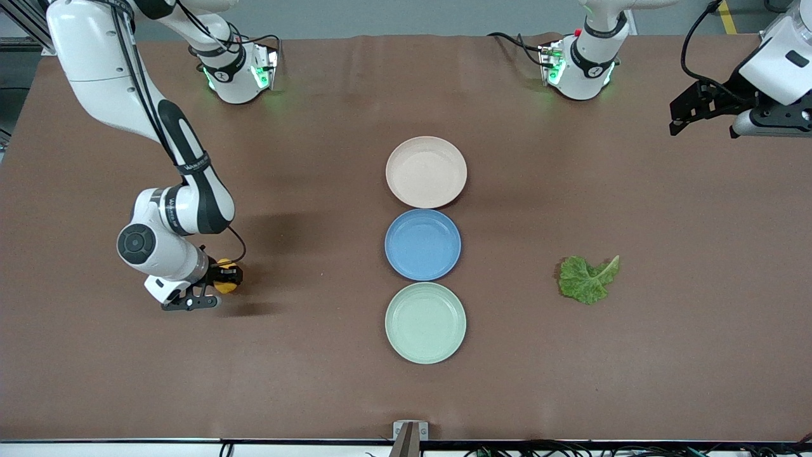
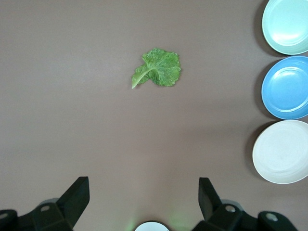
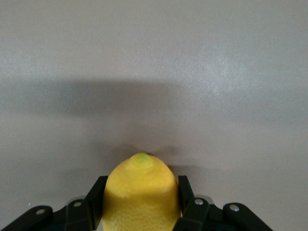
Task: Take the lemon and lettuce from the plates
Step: 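Lower the lemon onto the table with the right gripper, then open the right gripper and withdraw it from the lemon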
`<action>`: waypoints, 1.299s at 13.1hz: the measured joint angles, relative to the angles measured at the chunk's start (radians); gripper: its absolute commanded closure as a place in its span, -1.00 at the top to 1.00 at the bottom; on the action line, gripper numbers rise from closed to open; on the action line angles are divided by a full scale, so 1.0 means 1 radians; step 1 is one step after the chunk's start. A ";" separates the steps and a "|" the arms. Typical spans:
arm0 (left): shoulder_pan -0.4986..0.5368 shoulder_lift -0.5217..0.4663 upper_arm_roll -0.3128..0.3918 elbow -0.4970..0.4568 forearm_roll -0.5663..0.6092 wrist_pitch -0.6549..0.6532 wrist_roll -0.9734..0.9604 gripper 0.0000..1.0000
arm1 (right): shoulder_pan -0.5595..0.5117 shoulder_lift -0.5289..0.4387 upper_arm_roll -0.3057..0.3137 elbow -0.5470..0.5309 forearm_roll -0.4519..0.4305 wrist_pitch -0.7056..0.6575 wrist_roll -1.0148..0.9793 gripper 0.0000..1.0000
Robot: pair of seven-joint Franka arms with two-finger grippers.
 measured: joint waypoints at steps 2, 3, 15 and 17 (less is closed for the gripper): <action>0.000 0.000 0.000 0.000 0.000 0.000 0.000 1.00 | 0.000 0.001 0.000 0.021 0.000 -0.005 -0.002 1.00; 0.000 0.000 0.000 0.000 0.000 0.001 0.000 1.00 | 0.000 0.001 0.000 0.040 0.000 -0.031 -0.003 1.00; -0.004 0.071 0.004 0.050 0.000 0.020 0.001 1.00 | -0.141 -0.161 -0.034 0.409 -0.009 -0.764 -0.089 1.00; -0.004 0.071 0.004 0.052 0.000 0.020 0.001 1.00 | -0.159 -0.182 -0.037 0.454 -0.023 -0.831 -0.091 1.00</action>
